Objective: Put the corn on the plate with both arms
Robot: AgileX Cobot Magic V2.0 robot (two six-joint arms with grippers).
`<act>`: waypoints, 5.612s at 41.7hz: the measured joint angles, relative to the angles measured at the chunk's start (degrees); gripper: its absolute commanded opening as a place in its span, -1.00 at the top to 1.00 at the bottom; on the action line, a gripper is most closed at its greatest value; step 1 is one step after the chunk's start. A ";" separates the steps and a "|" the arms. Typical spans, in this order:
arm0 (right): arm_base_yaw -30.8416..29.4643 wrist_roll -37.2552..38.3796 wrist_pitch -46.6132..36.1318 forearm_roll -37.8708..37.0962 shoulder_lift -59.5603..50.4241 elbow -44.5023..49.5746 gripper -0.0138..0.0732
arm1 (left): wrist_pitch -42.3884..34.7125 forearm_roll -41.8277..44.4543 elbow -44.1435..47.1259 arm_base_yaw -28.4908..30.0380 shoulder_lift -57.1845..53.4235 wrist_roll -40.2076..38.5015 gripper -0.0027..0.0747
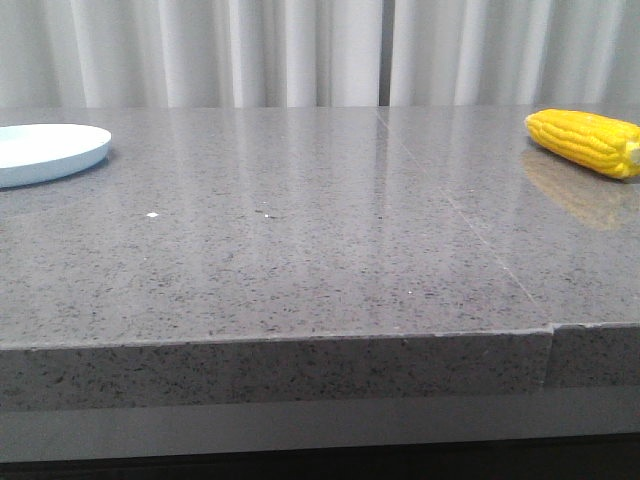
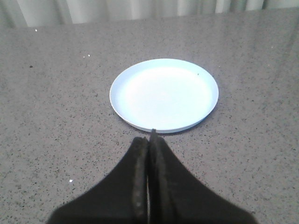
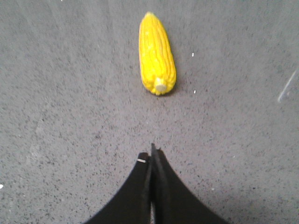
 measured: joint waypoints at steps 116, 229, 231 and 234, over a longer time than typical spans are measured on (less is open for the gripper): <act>0.00 -1.22 -0.18 0.00 5.69 0.00 -0.54 | 17.52 -28.20 -46.02 16.35 67.77 22.49 -0.29; 0.00 -1.33 -0.18 0.00 5.69 0.00 -0.53 | 15.95 -37.60 -48.21 -16.14 71.56 22.52 0.63; 0.00 -1.33 -0.18 0.00 5.69 0.00 -0.53 | 15.95 -37.60 -48.21 -16.14 71.56 22.52 0.42; 0.00 -1.33 -0.18 0.00 5.69 0.00 -0.53 | 15.95 -37.47 -48.21 -16.14 71.56 22.52 0.12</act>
